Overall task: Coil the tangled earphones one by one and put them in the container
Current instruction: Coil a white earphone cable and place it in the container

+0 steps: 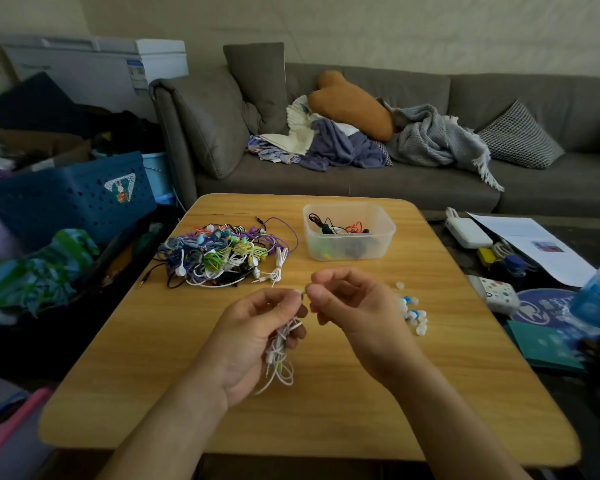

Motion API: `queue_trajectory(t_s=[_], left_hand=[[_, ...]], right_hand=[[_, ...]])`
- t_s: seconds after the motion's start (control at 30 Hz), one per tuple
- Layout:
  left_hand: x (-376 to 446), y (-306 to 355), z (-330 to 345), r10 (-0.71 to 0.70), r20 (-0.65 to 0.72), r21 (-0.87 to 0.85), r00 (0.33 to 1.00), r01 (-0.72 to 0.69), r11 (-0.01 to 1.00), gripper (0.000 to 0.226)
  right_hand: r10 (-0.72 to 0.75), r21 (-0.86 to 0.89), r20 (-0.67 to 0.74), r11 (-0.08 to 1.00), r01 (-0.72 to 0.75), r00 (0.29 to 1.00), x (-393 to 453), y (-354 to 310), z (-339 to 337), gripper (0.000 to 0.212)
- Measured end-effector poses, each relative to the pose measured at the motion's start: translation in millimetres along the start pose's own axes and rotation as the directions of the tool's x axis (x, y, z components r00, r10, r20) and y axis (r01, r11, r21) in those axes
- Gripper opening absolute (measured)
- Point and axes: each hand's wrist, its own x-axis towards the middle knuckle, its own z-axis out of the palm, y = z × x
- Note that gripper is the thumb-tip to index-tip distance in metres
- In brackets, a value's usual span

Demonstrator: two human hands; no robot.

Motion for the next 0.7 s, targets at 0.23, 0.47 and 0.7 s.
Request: queue_trajectory(t_s=[0.23, 0.47, 0.7], left_hand=[[-1.0, -5.3, 0.6, 0.345, -0.056, 0.312, 0.937, -0.312, 0.897, 0.026], [-1.3, -7.9, 1.2, 0.491, -0.010, 0.415, 0.871, -0.444, 0.794, 0.015], [0.7, -10.1, -0.1, 0.602, -0.028, 0.494, 0.798, -0.512, 0.702, 0.011]], right_hand=[[0.270, 0.421, -0.005, 0.874, -0.243, 0.963, 1.1, -4.1, -1.3, 0.027], [0.340, 0.320, 0.012, 0.890, -0.326, 0.940, -1.8, -2.4, 3.3, 0.026], [0.313, 0.324, 0.034, 0.895, -0.307, 0.949, -2.3, 0.4, 6.7, 0.022]])
